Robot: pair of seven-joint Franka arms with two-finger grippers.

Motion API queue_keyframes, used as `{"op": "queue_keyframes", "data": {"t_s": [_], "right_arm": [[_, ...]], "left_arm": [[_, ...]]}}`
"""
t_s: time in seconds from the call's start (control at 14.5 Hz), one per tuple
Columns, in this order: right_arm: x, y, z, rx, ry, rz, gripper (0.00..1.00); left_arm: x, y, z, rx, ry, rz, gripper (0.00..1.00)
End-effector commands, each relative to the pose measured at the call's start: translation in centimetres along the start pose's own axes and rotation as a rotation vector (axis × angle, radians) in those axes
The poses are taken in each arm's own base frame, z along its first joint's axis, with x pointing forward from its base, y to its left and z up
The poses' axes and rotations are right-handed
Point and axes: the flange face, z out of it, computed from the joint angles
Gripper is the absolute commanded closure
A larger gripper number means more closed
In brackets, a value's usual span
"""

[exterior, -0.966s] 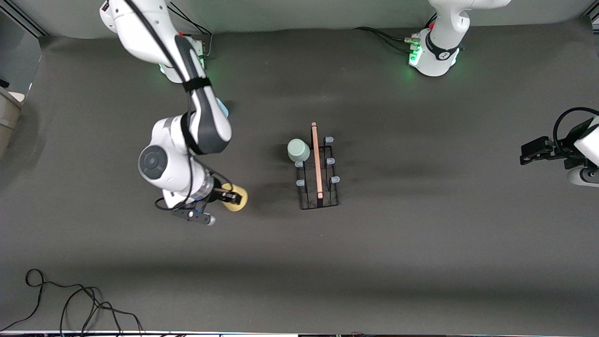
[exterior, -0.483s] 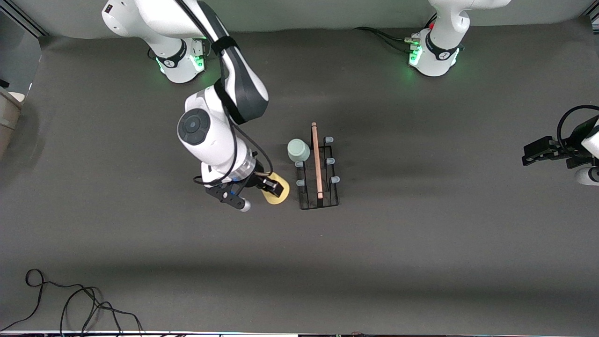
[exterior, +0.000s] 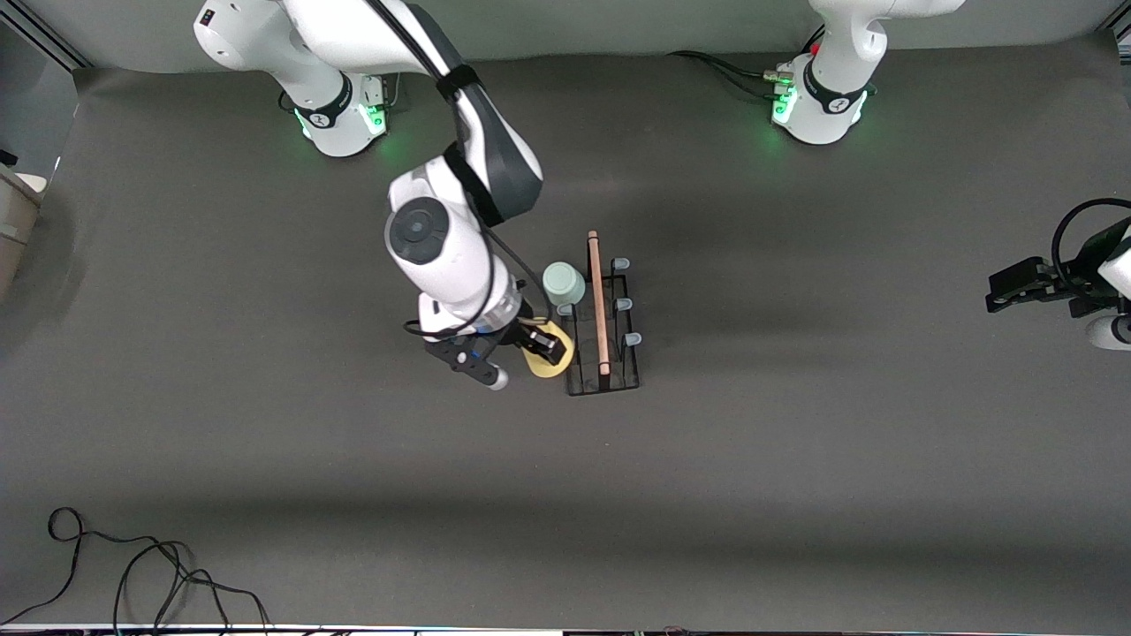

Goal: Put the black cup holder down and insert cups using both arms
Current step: 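Carry the yellow cup to the holder and lower it into a slot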

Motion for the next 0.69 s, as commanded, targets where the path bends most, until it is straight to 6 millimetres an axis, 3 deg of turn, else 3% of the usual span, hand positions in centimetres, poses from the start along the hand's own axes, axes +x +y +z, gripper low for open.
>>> {"op": "queue_keyframes", "data": {"t_s": [0.0, 0.48, 0.55, 0.62], "right_arm": [[-0.2, -1.8, 0.9, 0.000, 0.031, 0.026, 1.00], [-2.0, -2.0, 4.2, -0.036, 0.036, 0.000, 1.00], [-2.1, -2.0, 4.4, -0.039, 0.034, -0.001, 0.74], [-2.1, -2.0, 4.5, -0.041, 0.035, -0.001, 0.54]], "left_arm": [[-0.3, 0.1, -0.5, -0.012, -0.009, -0.014, 0.00], [-0.2, 0.0, -0.1, -0.012, -0.014, -0.016, 0.00], [-0.2, 0.0, -0.1, -0.012, -0.013, -0.016, 0.00], [-0.2, 0.0, 0.0, -0.013, -0.014, -0.016, 0.00]]}}
